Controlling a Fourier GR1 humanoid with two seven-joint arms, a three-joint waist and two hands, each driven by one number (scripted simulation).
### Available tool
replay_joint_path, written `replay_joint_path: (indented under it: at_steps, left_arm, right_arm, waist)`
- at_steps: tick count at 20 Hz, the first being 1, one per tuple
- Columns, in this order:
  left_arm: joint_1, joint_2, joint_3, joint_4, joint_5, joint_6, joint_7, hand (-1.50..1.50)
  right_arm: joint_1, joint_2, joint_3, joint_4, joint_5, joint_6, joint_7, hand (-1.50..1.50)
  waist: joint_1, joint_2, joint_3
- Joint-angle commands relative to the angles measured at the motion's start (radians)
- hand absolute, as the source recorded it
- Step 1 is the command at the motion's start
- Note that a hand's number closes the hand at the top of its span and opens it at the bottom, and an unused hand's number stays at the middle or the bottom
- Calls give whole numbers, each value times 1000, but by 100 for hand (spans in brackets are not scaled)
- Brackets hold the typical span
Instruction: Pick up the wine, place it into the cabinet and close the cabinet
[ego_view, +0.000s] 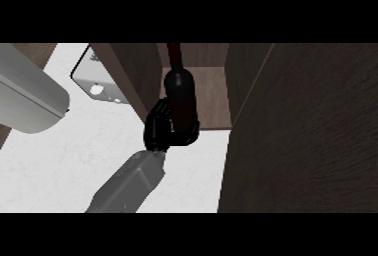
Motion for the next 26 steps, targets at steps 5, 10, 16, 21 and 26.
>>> replay_joint_path:
  at_steps: [5,10,16,21,26]
  left_arm:
    - [-181,0,103,163,10,-32,31,150]
    - [-242,0,103,217,54,-35,22,150]
    - [-352,0,112,297,71,7,70,150]
    - [-436,0,115,352,86,42,143,150]
    - [-497,0,115,416,103,52,191,150]
  right_arm:
    - [13,10,17,17,38,-1,-42,-150]
    - [-33,-19,-35,22,-35,6,-10,-150]
    - [2,10,1,87,9,32,-107,-150]
    - [-24,7,12,63,8,7,-48,-150]
    - [25,2,30,27,-9,39,-66,-150]
  waist:
    - [3,1,0]
    - [-3,3,0]
    - [-11,7,0]
    - [-23,9,0]
    - [-48,14,0]
